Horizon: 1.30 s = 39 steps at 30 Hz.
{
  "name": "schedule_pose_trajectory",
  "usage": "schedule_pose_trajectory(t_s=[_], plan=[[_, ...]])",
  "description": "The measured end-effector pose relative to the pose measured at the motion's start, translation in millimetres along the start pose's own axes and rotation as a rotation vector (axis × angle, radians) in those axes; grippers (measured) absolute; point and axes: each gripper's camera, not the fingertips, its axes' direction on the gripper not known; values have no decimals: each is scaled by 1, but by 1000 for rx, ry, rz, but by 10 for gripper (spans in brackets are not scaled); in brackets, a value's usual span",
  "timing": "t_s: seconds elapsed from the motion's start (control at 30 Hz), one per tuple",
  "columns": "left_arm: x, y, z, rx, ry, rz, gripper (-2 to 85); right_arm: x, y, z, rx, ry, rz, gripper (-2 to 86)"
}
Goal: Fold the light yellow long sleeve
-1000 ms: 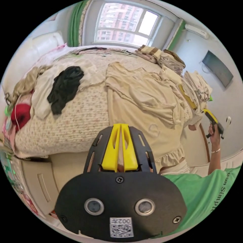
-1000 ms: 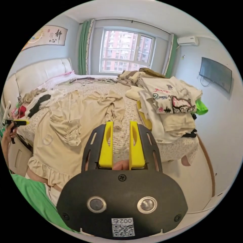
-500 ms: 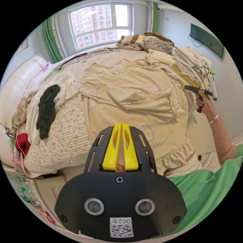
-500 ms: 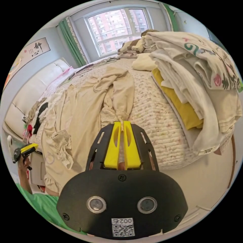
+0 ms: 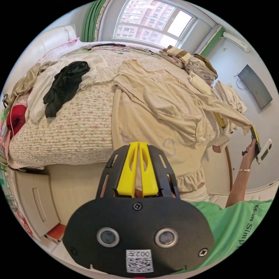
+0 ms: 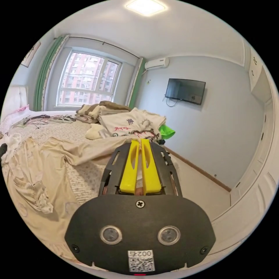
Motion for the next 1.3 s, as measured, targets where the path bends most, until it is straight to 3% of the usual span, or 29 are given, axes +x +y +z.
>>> schedule_pose_trajectory(t_s=[0.2, 0.33, 0.43, 0.63, 0.77, 0.83, 1.03, 1.17, 1.3], plan=[[-4, 14, -2, 1, -42, 57, -9, 46, 14, 30, -282, -178, 113, -7], [-7, 18, -6, 41, 90, 68, -9, 30, 2, -4, -191, -219, 94, -7], [8, 17, -14, 104, 176, 130, -9, -6, -6, -54, -41, -358, 43, -6], [64, 13, -17, 153, 313, 318, -12, -138, 37, -161, 213, -531, -345, 1], [84, 17, -1, 115, 277, 365, -14, -207, 93, -178, 50, -706, -649, 56], [81, 19, 6, 93, 280, 352, -14, -213, 110, -177, -22, -804, -698, 98], [56, 26, 35, 11, 352, 268, -12, -180, 120, -136, -123, -899, -572, 126], [67, 35, 53, -11, 321, 303, -14, -164, 117, -69, -297, -947, -390, 107], [90, 51, 69, -14, 249, 385, -16, -168, 128, -19, -419, -1121, -246, 94]])
